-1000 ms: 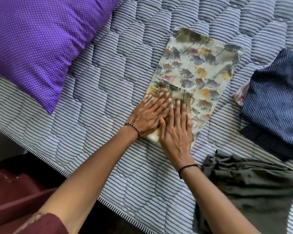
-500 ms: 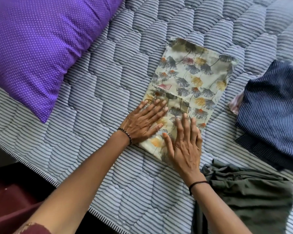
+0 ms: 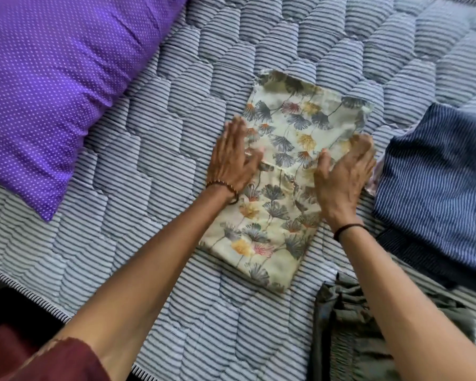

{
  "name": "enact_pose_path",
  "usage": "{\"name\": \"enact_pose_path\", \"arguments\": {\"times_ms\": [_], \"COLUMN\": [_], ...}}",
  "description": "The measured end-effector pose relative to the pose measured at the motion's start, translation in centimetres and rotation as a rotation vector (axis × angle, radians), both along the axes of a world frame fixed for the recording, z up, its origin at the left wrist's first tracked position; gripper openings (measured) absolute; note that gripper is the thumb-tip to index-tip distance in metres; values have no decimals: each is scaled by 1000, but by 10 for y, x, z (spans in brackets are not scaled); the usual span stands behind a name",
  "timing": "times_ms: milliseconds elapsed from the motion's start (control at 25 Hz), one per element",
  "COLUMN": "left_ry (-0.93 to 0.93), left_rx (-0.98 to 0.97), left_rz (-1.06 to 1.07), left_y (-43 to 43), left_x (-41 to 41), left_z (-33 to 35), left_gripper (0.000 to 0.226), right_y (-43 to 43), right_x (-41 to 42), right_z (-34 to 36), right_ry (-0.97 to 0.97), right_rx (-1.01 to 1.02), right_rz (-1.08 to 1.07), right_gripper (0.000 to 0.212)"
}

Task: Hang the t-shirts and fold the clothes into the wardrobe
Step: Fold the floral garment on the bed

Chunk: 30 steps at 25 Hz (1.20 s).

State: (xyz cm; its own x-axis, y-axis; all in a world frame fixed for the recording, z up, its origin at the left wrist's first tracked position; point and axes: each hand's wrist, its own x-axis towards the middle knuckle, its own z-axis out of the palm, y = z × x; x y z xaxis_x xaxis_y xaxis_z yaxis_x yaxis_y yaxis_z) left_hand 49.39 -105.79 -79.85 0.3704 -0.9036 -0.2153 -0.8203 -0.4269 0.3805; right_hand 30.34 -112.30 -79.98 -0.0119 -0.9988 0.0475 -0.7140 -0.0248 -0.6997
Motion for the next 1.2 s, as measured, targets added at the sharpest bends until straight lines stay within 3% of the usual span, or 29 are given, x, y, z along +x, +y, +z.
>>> {"name": "enact_pose_path", "arguments": {"times_ms": [80,200,280,480,720,840,960,1080,1200], "left_ry": [187,240,302,817,1069,1009,986,916,884], "left_rx": [-40,-60,-83,9,-182,-243,-284,-272,-302], "left_rz": [292,529,593,626,768,738,716,679,682], "left_y": [-32,-69,-81,-93,-87,-78,-63,-40,-10], "left_x": [3,12,19,20,18,17,19,21,17], "left_z": [7,14,18,41,60,72,82,90,103], "left_gripper": [92,92,74,57,24,18,39,26,30], "right_y": [-17,-36,-48,-81,-97,-84,-65,-45,-16], "right_x": [3,5,7,14,1,-2,-2,-10,-21], "right_z": [11,26,30,39,32,32,43,62,83], "right_ry": [-127,-391,-563,-841,-919,-960,-991,-1025,-1007], "right_rx": [108,254,352,688,669,655,605,543,503], "right_rz": [-91,-292,-382,-381,-391,-359,-325,-259,-170], "right_gripper": [60,51,44,44,37,42,20,11,7]}}
